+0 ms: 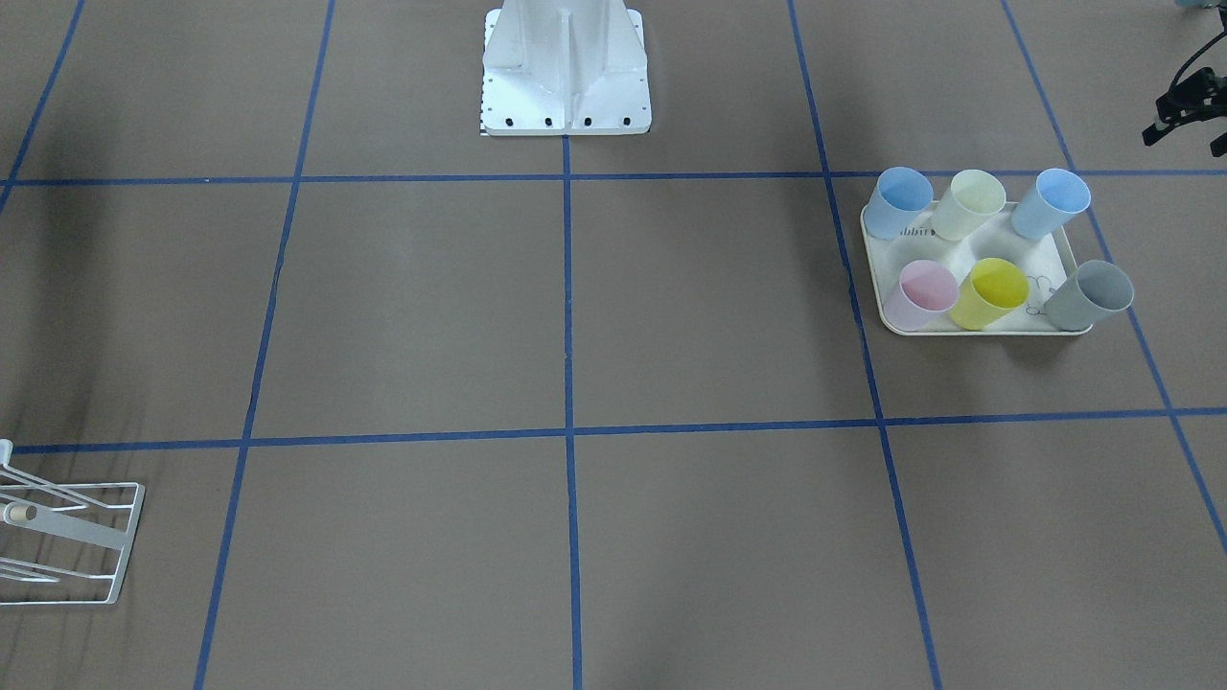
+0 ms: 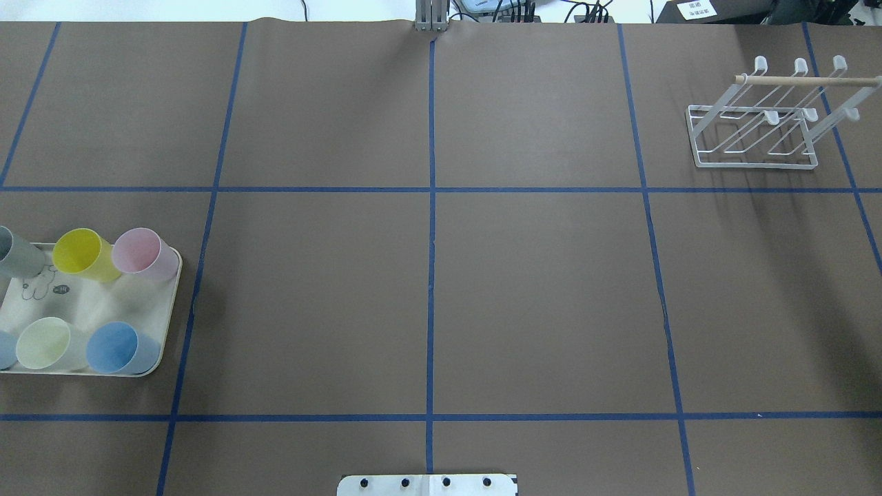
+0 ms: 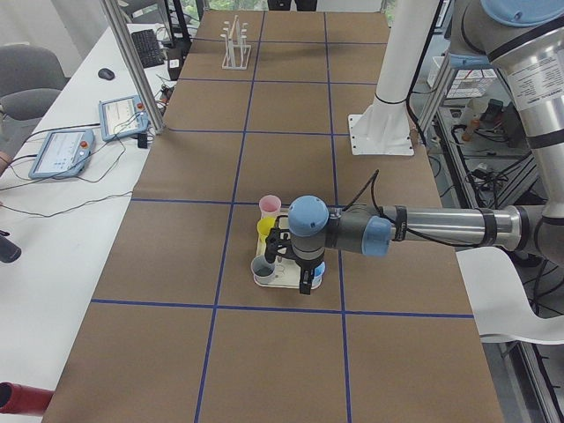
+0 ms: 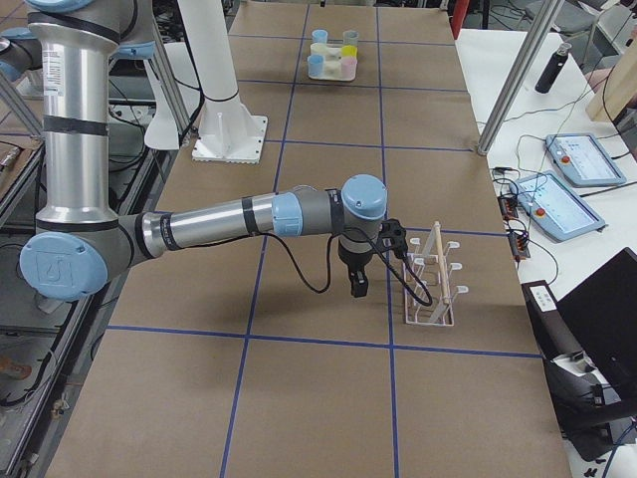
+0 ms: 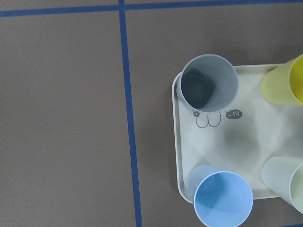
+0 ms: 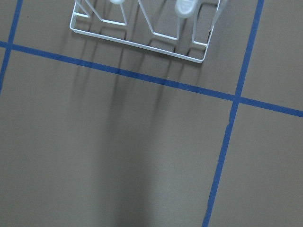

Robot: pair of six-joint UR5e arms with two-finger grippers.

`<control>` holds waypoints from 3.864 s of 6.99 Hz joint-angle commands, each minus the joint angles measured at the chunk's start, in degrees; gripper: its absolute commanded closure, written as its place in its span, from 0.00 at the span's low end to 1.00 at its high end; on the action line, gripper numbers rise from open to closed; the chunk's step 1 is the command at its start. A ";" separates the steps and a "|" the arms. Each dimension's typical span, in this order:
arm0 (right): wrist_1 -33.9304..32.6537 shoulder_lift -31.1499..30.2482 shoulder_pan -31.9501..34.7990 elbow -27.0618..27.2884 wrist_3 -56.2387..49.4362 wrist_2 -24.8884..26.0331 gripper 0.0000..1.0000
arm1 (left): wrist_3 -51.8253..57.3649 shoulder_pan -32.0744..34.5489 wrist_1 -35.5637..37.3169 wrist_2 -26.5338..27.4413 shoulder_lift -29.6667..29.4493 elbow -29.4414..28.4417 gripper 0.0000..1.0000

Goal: Transfer IKEA cup to right arm and place on rack

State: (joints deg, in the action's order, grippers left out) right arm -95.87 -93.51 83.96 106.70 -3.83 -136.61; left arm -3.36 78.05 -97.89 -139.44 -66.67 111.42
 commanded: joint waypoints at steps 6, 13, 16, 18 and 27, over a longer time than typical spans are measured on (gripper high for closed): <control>0.95 -0.09 -2.22 -0.35 0.67 -0.06 0.00 | -8.95 -11.33 -1.24 0.14 -7.60 -10.34 0.01; 0.95 0.00 -2.22 -0.35 0.76 -0.33 0.00 | -13.43 -14.42 -1.69 -0.13 -8.21 -12.02 1.00; 3.39 1.31 -2.31 0.26 1.02 -0.15 0.00 | -12.90 -6.13 -0.55 -4.08 -2.44 0.34 1.00; 16.42 1.41 -5.11 0.09 12.03 -0.06 0.00 | -16.91 -1.60 1.73 -3.91 -3.37 3.96 1.00; 49.51 21.15 -25.22 -0.61 85.24 0.55 0.00 | -108.88 -17.96 -27.91 2.26 -44.83 -2.16 1.00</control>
State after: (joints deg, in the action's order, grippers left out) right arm -51.40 -75.35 61.57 106.48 73.55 -136.39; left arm -101.57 66.33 -118.97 -143.66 -107.29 110.60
